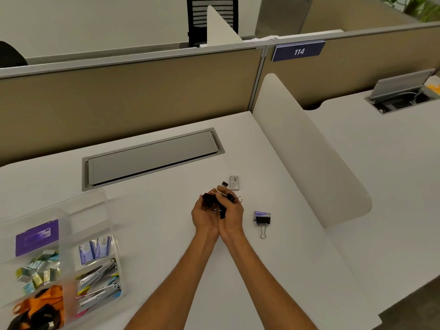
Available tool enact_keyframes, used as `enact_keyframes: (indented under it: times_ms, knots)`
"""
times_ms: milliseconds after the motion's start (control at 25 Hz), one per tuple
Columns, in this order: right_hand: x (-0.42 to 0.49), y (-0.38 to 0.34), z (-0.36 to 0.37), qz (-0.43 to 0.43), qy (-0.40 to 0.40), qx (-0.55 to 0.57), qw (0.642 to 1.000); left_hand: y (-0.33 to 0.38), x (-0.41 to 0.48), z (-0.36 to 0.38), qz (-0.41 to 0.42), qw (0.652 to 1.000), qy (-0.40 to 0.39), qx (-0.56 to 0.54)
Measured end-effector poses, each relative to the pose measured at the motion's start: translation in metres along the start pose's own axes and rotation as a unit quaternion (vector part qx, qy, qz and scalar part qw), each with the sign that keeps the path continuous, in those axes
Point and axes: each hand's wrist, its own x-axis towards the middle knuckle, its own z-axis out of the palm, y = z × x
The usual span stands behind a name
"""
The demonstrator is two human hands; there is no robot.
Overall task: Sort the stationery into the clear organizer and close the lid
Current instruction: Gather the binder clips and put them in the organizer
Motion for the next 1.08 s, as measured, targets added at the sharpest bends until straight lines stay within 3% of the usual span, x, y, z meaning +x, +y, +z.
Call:
enact_keyframes:
  times_ms: [160, 360, 520, 840, 1080]
  knots:
    - [-0.009, 0.005, 0.013, -0.011, -0.037, -0.001, 0.999, 0.012, -0.006, -0.001, 0.037, 0.999, -0.031, 0.022]
    - [-0.032, -0.001, 0.041, 0.029, -0.072, 0.077, 0.994, 0.04, -0.018, -0.003, 0.067, 0.996, -0.05, 0.017]
    - [-0.047, 0.014, 0.069, 0.05, -0.073, 0.063, 0.994, 0.078, -0.031, -0.008, 0.101, 0.994, -0.048, 0.007]
    - [-0.075, 0.094, 0.15, 0.126, -0.121, 0.026, 0.984, 0.187, -0.06, -0.042, 0.19, 0.982, -0.02, 0.002]
    - [-0.082, 0.163, 0.21, 0.152, -0.102, -0.027, 0.983, 0.269, -0.063, -0.074, 0.233, 0.972, 0.036, -0.021]
